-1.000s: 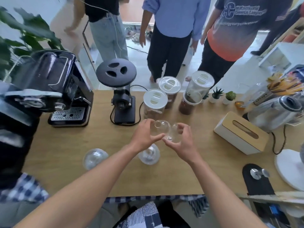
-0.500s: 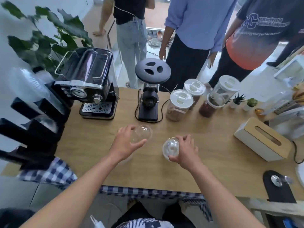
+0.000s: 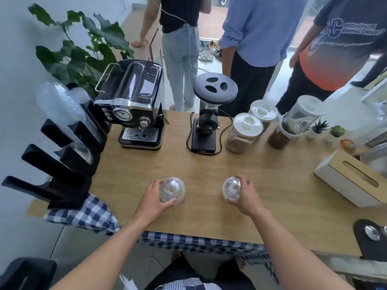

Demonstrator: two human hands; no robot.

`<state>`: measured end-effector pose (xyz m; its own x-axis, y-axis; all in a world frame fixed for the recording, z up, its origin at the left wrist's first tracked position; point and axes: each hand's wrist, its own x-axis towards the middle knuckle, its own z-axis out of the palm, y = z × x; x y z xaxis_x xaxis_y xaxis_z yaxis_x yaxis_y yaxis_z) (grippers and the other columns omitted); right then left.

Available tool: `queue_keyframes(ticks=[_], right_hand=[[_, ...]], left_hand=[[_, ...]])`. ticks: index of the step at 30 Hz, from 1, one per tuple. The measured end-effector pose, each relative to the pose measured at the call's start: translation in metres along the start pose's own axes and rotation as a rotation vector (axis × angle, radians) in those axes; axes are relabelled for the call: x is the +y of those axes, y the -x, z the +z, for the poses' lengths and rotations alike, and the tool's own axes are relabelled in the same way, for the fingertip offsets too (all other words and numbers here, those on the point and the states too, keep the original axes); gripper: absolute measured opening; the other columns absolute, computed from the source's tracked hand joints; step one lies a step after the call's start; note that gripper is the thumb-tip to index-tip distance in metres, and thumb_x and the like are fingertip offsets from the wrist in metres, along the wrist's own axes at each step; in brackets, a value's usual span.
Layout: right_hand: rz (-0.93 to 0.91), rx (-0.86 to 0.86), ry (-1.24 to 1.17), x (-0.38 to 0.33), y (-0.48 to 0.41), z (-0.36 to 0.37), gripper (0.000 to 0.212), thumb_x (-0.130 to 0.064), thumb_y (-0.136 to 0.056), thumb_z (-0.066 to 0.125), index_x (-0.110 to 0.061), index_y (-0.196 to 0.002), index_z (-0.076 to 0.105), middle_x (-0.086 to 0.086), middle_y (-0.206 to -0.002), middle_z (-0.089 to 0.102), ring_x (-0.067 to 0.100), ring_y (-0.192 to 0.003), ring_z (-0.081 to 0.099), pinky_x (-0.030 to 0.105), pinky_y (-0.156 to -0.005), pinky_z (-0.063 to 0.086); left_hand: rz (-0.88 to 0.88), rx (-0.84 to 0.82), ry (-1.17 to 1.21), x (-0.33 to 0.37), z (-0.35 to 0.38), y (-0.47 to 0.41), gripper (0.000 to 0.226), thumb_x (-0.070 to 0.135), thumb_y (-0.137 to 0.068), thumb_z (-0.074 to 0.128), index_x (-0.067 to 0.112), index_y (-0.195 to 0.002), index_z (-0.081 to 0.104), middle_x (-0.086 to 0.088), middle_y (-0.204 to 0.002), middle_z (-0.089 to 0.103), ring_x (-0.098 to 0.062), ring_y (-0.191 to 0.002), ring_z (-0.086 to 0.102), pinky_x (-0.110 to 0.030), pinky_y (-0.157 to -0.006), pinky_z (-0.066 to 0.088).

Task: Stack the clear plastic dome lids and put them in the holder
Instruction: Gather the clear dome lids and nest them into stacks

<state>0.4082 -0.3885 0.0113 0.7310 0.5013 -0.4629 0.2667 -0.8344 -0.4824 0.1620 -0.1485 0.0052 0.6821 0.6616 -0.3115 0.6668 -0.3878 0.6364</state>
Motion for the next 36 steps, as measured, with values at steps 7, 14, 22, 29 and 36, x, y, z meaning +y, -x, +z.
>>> queue_keyframes(ticks=[7, 14, 22, 29, 36], right_hand=[[-0.076, -0.062, 0.019, -0.017, 0.004, 0.014, 0.095, -0.028, -0.091, 0.091, -0.034, -0.165, 0.033, 0.012, -0.149, 0.041, 0.023, -0.106, 0.058, 0.034, -0.103, 0.053], [-0.260, -0.284, 0.053, -0.083, -0.012, 0.073, 0.095, -0.029, -0.094, 0.088, -0.037, -0.168, 0.029, 0.008, -0.154, 0.033, 0.026, -0.113, 0.061, 0.043, -0.104, 0.059], [-0.327, -0.199, 0.193, -0.121, -0.020, 0.085, 0.102, -0.045, -0.096, 0.082, -0.028, -0.172, 0.016, 0.017, -0.161, 0.033, 0.042, -0.135, 0.057, 0.053, -0.109, 0.055], [-0.283, -0.112, 0.177, -0.166, -0.016, 0.113, 0.112, -0.052, -0.092, 0.084, -0.019, -0.174, 0.015, 0.014, -0.160, 0.036, 0.036, -0.139, 0.053, 0.048, -0.105, 0.054], [-0.009, -0.117, 0.323, -0.173, 0.005, 0.134, 0.093, -0.089, -0.082, 0.064, -0.029, -0.152, 0.053, 0.014, -0.146, 0.059, 0.038, -0.130, 0.054, 0.048, -0.103, 0.052]], left_hand=[[0.005, -0.004, -0.031, -0.003, 0.000, -0.003, 0.084, 0.047, -0.085, 0.093, 0.021, -0.153, 0.050, 0.007, -0.148, 0.056, -0.014, -0.134, 0.059, -0.030, -0.106, 0.051], [-0.181, 0.055, -0.015, -0.046, -0.031, 0.027, 0.082, 0.042, -0.090, 0.087, 0.049, -0.159, 0.043, 0.008, -0.146, 0.049, -0.014, -0.120, 0.065, -0.027, -0.093, 0.055], [-0.157, 0.074, -0.048, -0.038, -0.034, 0.013, 0.081, 0.038, -0.093, 0.084, 0.047, -0.163, 0.043, 0.006, -0.152, 0.042, -0.017, -0.119, 0.062, -0.031, -0.095, 0.058], [-0.063, 0.021, -0.068, -0.074, -0.070, -0.007, 0.085, 0.036, -0.099, 0.080, 0.049, -0.169, 0.034, 0.005, -0.163, 0.037, -0.020, -0.143, 0.053, -0.035, -0.113, 0.052], [0.048, -0.098, -0.007, -0.086, -0.098, -0.014, 0.118, 0.063, -0.091, 0.082, 0.045, -0.177, 0.003, 0.000, -0.175, 0.029, -0.023, -0.159, 0.039, -0.045, -0.123, 0.045]])
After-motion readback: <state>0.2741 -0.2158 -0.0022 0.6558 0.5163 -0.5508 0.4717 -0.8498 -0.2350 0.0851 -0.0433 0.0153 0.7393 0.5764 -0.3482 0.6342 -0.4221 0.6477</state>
